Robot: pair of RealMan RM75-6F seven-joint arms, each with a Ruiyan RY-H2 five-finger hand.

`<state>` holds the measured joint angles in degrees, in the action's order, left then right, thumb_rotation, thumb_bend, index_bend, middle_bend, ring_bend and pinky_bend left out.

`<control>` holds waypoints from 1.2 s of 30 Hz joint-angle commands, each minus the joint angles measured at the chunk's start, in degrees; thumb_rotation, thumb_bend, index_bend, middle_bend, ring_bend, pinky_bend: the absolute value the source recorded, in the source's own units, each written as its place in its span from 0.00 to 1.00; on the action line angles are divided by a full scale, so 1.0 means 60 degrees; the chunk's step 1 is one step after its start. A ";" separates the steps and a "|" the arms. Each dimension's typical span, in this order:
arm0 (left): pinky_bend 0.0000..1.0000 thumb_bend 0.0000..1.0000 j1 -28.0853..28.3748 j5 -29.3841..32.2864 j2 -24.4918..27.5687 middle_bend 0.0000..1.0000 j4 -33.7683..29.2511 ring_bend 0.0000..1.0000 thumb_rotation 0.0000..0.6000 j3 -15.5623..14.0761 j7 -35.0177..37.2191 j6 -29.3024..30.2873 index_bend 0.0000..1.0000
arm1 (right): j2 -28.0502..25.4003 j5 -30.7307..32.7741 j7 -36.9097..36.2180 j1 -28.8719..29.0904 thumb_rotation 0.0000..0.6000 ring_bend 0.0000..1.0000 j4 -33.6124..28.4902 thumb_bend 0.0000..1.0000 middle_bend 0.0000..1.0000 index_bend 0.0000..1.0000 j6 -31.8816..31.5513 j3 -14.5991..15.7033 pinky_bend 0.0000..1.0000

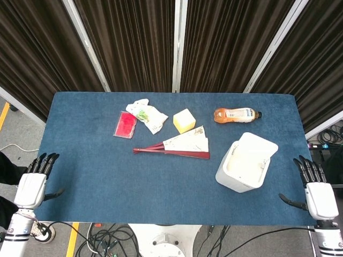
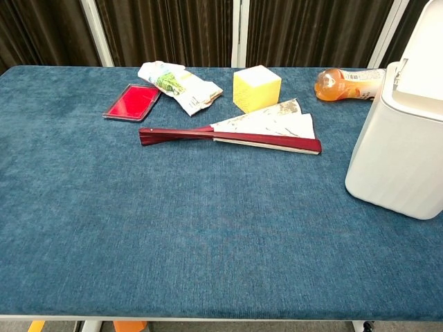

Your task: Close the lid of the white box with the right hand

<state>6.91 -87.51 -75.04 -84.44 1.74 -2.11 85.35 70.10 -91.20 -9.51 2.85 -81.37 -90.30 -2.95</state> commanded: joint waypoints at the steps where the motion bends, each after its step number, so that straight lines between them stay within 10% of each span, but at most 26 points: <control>1: 0.13 0.08 0.0053 -0.0037 0.0008 0.10 -0.0024 0.04 1.00 0.0019 -0.0040 -0.0040 0.10 | -0.0599 -0.0231 0.0133 0.0191 0.82 0.00 -0.0754 0.01 0.00 0.00 -0.0162 -0.0225 0.00; 9: 0.13 0.08 0.0082 -0.0042 0.0006 0.10 -0.0109 0.04 1.00 -0.0002 -0.0158 -0.0098 0.10 | -0.2471 -0.0656 -0.0422 0.0931 0.82 0.00 -0.3035 0.00 0.00 0.00 0.0267 -0.0707 0.00; 19: 0.13 0.08 0.0090 0.0005 -0.0005 0.10 0.0000 0.04 1.00 -0.0034 -0.0083 -0.0190 0.10 | -0.3597 0.0190 -0.4412 0.2240 0.73 0.00 -0.3992 0.07 0.00 0.00 0.2521 -0.1010 0.00; 28: 0.13 0.08 0.0114 0.0061 -0.0014 0.10 0.0077 0.04 1.00 -0.0047 -0.0056 -0.0297 0.10 | -0.3337 0.0578 -0.5636 0.2840 0.70 0.00 -0.3384 0.82 0.00 0.00 0.3297 -0.1154 0.00; 36: 0.13 0.08 0.0156 0.0072 -0.0035 0.10 0.0107 0.04 1.00 -0.0046 -0.0056 -0.0364 0.10 | -0.3155 0.0931 -0.6866 0.3045 0.69 0.00 -0.3121 0.88 0.00 0.00 0.3912 -0.1051 0.00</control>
<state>7.84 -87.08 -75.24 -83.80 1.46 -2.44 83.16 50.74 -86.20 -48.89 20.71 -100.63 -67.87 -9.46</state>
